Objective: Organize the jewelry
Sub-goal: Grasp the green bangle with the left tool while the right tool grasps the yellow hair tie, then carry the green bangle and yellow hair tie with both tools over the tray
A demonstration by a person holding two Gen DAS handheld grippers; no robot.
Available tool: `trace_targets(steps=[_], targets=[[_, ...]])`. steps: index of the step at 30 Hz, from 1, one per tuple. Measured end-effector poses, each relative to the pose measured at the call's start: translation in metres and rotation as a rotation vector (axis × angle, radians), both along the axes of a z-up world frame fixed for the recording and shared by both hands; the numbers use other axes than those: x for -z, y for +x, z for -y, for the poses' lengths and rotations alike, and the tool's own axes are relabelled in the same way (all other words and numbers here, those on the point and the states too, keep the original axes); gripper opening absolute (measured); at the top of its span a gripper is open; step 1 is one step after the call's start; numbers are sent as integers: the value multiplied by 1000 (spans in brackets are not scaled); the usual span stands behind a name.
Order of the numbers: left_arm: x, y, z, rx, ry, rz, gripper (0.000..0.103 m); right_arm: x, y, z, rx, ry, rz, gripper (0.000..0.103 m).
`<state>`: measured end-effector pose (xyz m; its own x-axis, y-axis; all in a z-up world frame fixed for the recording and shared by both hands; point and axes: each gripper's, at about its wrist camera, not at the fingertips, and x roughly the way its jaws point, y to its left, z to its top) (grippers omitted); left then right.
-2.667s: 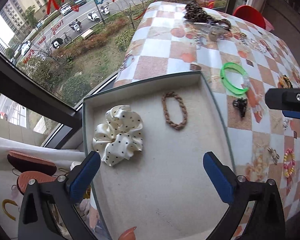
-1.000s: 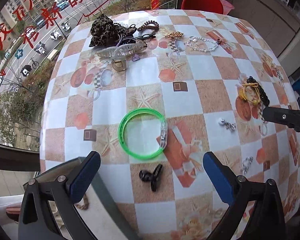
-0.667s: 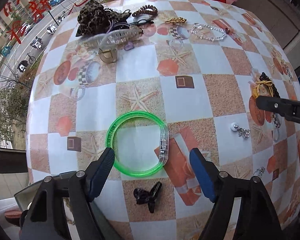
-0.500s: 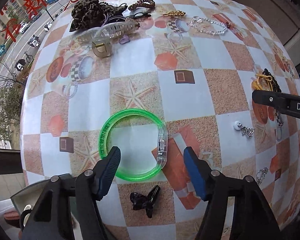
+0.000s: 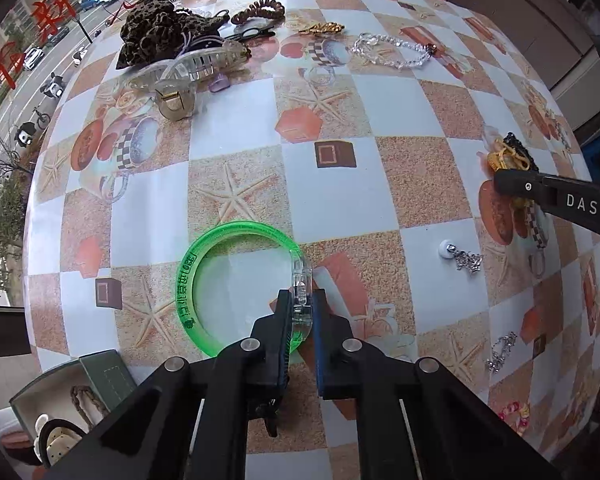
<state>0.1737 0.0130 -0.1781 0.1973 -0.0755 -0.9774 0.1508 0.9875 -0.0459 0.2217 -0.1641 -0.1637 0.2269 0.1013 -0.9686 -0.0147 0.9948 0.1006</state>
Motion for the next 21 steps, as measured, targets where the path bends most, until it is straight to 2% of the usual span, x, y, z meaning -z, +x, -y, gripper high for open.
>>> trace_targets(steps=[9, 21], targets=[[-33, -14, -13, -8, -37, 58, 14, -25, -20, 17, 77, 157, -15, 13], [-79, -52, -31, -32, -60, 117, 13, -59, -53, 4, 76, 219, -10, 13]])
